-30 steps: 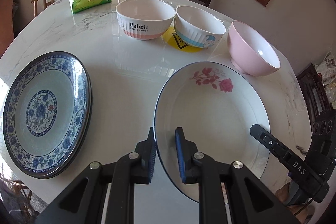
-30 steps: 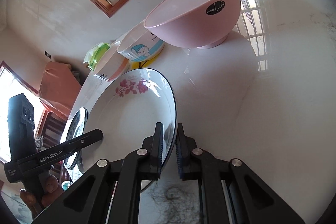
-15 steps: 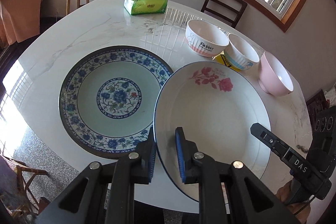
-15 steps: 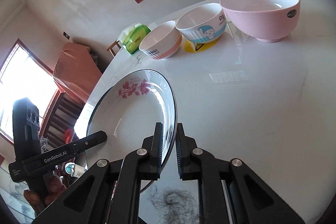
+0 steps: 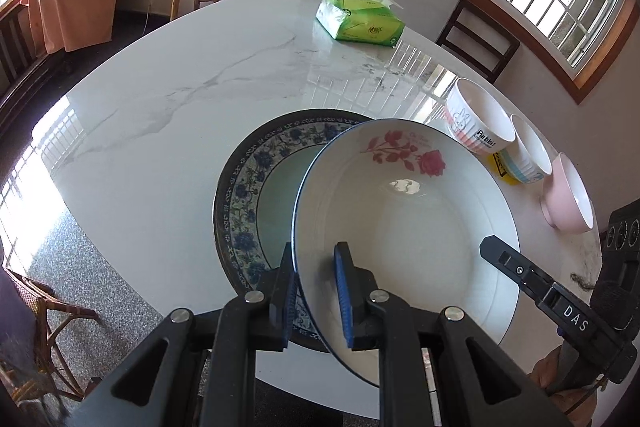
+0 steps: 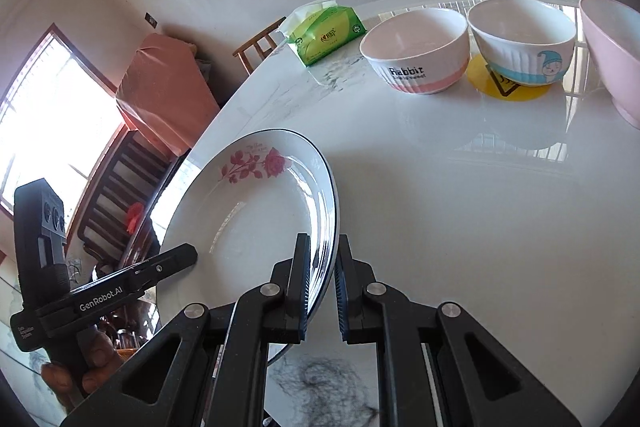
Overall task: Organize plates and bowls
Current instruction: 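Lift the pink-flower plate and carry it over the blue plate stack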
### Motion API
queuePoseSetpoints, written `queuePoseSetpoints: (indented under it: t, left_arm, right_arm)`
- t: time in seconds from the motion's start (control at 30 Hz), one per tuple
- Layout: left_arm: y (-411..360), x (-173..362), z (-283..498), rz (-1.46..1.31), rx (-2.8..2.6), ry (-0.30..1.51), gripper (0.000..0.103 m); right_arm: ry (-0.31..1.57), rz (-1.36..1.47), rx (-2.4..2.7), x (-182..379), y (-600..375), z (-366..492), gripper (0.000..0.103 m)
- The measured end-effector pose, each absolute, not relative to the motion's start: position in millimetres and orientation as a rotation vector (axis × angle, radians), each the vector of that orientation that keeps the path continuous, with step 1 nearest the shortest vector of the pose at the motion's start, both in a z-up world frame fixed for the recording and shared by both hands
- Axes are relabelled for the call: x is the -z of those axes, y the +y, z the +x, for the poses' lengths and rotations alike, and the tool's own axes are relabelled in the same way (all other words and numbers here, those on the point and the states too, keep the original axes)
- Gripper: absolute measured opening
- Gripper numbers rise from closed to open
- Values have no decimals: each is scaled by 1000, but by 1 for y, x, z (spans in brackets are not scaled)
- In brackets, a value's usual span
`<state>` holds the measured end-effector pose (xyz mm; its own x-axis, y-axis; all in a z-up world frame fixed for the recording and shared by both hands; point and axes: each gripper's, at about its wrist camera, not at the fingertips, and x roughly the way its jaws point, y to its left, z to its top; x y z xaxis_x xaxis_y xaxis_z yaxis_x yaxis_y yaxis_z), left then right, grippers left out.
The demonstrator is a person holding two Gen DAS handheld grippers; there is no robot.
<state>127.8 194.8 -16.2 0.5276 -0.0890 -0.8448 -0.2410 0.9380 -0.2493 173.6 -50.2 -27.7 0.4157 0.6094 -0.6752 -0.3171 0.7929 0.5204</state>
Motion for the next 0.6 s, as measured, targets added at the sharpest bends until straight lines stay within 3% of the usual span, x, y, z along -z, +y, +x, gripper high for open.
queuePoseSetpoints:
  t: [0.6]
  left_arm:
    - [226,37,140,-391,-123,1038,18]
  right_arm:
    - [1010,222,-609,41,1,188,12]
